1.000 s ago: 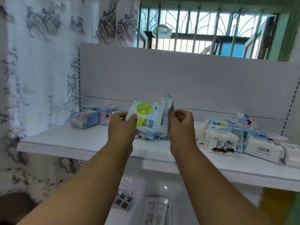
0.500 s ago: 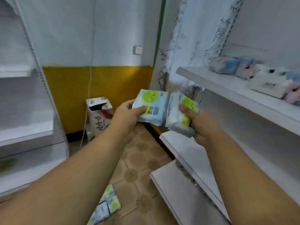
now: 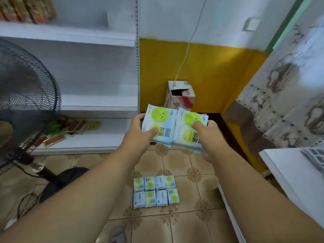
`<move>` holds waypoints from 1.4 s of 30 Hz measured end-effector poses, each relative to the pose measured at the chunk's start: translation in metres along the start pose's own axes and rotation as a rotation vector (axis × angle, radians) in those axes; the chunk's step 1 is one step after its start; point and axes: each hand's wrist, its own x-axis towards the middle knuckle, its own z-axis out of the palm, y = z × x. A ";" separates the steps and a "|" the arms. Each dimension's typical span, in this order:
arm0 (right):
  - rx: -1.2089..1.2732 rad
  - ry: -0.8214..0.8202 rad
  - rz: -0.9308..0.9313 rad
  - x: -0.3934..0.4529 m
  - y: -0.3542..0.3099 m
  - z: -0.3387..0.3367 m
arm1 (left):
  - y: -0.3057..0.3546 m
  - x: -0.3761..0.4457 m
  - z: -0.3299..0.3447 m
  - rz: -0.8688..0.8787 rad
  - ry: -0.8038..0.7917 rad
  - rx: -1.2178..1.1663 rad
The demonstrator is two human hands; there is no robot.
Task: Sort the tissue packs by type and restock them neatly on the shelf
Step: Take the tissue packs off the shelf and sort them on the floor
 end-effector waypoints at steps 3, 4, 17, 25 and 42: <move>-0.018 -0.044 0.023 0.037 0.021 0.060 | -0.024 0.045 -0.041 -0.043 0.058 0.041; -0.027 -0.056 0.024 0.046 0.029 0.076 | -0.034 0.058 -0.052 -0.071 0.078 0.047; -0.159 -0.179 0.397 0.185 0.292 0.172 | -0.310 0.153 -0.100 -0.470 0.372 -0.012; -0.275 -0.112 0.537 0.232 0.560 0.195 | -0.569 0.168 -0.126 -0.609 0.338 0.412; -0.756 -0.196 0.443 0.392 0.786 0.242 | -0.825 0.294 -0.154 -0.647 0.060 0.771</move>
